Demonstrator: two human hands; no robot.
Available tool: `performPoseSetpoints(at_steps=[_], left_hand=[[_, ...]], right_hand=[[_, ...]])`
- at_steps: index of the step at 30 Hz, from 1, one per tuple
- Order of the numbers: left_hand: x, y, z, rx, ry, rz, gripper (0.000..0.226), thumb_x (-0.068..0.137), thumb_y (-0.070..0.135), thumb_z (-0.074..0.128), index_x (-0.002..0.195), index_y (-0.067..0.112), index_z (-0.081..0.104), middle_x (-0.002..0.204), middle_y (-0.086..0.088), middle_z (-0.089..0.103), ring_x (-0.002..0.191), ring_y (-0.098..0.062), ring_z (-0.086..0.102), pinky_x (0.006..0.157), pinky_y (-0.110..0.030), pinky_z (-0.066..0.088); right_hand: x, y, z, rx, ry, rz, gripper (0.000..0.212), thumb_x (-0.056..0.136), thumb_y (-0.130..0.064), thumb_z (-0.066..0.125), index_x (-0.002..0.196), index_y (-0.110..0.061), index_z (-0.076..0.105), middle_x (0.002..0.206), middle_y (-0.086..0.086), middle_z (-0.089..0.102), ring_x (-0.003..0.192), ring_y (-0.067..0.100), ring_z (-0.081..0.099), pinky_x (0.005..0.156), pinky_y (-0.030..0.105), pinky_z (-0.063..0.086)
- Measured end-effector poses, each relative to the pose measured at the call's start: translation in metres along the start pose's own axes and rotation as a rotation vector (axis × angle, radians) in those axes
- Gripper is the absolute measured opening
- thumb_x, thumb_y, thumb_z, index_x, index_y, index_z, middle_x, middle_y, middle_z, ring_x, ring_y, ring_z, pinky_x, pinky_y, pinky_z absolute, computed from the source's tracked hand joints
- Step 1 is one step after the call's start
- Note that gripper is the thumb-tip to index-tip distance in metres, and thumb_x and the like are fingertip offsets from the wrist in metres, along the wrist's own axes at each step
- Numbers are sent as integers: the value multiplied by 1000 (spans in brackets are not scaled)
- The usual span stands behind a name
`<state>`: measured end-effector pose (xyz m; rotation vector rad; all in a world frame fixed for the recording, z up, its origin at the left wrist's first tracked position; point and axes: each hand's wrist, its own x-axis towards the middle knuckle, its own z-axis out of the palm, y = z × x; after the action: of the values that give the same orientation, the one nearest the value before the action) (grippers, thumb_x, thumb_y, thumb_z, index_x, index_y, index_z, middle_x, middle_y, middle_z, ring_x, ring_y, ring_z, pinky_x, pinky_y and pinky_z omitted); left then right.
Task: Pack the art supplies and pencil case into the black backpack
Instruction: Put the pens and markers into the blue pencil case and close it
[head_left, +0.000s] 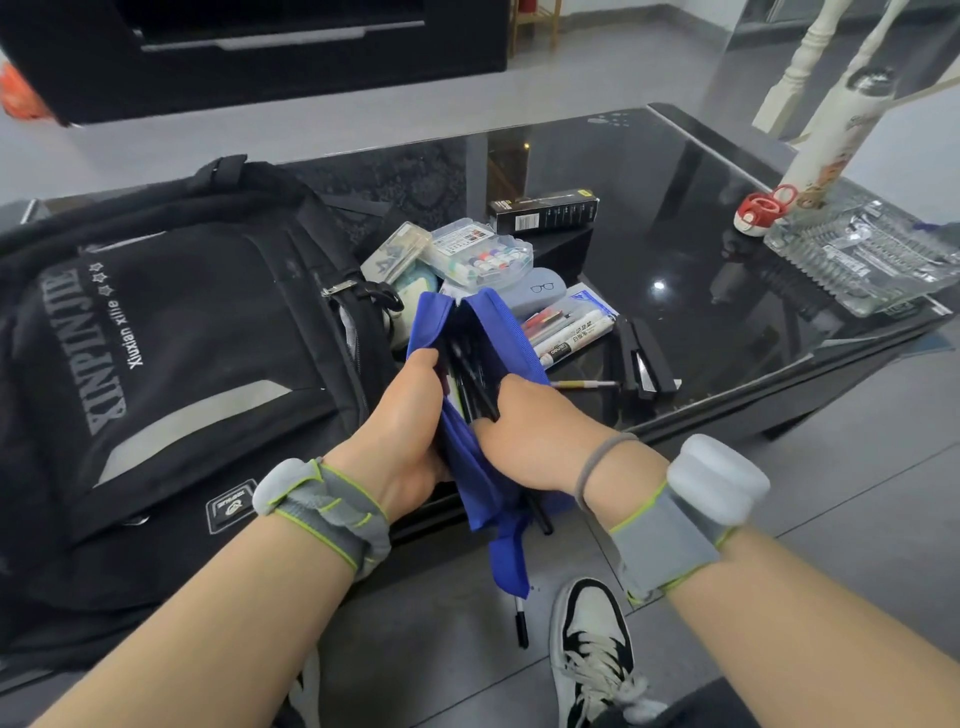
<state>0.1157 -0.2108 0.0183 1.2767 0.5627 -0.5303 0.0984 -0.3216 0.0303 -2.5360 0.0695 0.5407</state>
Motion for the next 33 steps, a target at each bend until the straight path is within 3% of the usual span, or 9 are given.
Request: performPoseSetpoints(at_steps=[3,6,13,18,22,25,28,30,33], left_hand=[[3,-3,0,38,-36,26,40,105,38,36,98,17,68,75,-2,76,55,-15,72,42,-20,51],[5,-6,-1,82,-88,24,39,104,39,37,94,19,69,73,-1,76,53,-13,70,46,-19,50],[8,-4,-7,83,-54,9,40,103,38,35,90,19,68,69,-3,74,51,-14,69,40,-21,49],[7,-4,-9,42,22,-3,49,99,48,38,130,19,63,114,-13,75,97,-31,74,75,-41,60],[10,-6,-15,48,64,23,50,95,50,41,128,20,65,119,-14,73,102,-33,72,83,-43,59],[17,-5,-16,36,71,27,52,92,51,42,128,20,64,118,-13,73,101,-32,73,90,-48,58],[24,-6,-13,21,76,59,45,99,46,39,123,18,65,111,-12,74,99,-32,72,95,-49,56],[33,-10,-11,15,55,72,44,100,45,39,120,18,67,106,-11,74,101,-33,72,97,-50,55],[44,-13,-11,28,31,81,37,102,41,38,109,19,68,97,-10,73,90,-30,72,92,-45,57]], right_hand=[[-1,2,1,50,83,-58,31,95,-17,53,122,-5,42,108,11,57,93,27,55,73,34,44],[-2,1,5,85,269,-148,36,94,-10,53,128,-6,43,115,11,56,108,29,52,86,35,45],[5,3,16,13,442,-354,10,92,-15,53,100,-11,56,100,4,55,92,27,54,82,42,45],[6,16,5,355,852,-287,5,89,-14,54,85,-10,56,75,2,63,72,26,59,71,39,47],[28,73,23,822,659,306,20,76,-34,49,70,-16,54,66,4,53,67,27,51,64,35,41],[27,107,68,972,304,583,22,86,-16,45,64,-13,50,55,6,45,42,20,42,44,22,34],[23,131,130,691,27,622,16,85,-12,49,70,-8,54,67,15,61,50,25,57,49,26,46],[29,144,165,343,-52,584,16,82,-19,56,89,-7,63,98,20,70,84,33,70,72,35,57],[38,159,208,57,-174,553,36,93,-21,57,124,-4,56,127,14,61,121,30,57,93,29,45]])
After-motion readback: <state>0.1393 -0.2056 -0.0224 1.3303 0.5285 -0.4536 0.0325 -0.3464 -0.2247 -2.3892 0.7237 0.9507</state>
